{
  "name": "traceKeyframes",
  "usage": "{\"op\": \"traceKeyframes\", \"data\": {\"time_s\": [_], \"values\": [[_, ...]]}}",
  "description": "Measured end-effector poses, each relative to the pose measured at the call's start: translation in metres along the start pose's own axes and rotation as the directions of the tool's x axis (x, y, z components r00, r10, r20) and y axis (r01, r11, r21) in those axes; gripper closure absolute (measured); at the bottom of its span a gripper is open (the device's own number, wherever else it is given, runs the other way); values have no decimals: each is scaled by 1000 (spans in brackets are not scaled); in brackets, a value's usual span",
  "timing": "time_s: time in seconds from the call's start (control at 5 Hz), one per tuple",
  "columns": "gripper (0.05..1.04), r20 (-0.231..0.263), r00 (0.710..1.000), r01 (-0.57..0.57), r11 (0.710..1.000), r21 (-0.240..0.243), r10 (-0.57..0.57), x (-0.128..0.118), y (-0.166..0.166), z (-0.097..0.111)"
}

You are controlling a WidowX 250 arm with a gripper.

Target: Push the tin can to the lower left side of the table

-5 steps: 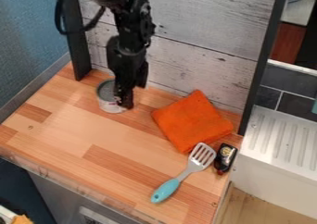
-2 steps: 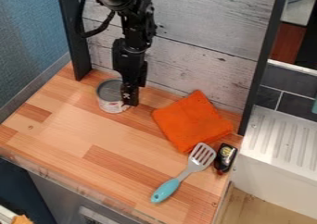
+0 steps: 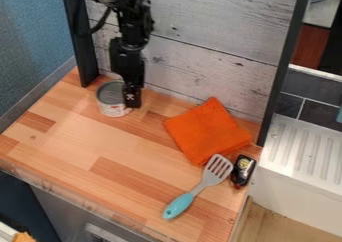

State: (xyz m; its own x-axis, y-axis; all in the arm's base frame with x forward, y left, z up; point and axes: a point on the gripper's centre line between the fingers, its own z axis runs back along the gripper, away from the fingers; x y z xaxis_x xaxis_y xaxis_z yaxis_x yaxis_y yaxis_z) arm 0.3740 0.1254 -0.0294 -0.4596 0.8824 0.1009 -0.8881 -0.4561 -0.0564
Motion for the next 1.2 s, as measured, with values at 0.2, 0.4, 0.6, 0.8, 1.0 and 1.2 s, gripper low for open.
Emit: {"op": "traceKeyframes", "data": {"time_s": [0.2,0.4,0.6,0.8,1.0,1.2], "values": [[84,15,995,-97,995,7,97,15,-1,-2],[84,38,982,-186,982,16,186,38,1,-6],[84,72,970,-235,972,21,233,53,10,-9],[84,88,955,-286,958,27,283,70,17,-12],[84,81,930,-362,932,19,359,91,20,-6],[84,97,917,-390,921,11,388,100,22,-6]]}}
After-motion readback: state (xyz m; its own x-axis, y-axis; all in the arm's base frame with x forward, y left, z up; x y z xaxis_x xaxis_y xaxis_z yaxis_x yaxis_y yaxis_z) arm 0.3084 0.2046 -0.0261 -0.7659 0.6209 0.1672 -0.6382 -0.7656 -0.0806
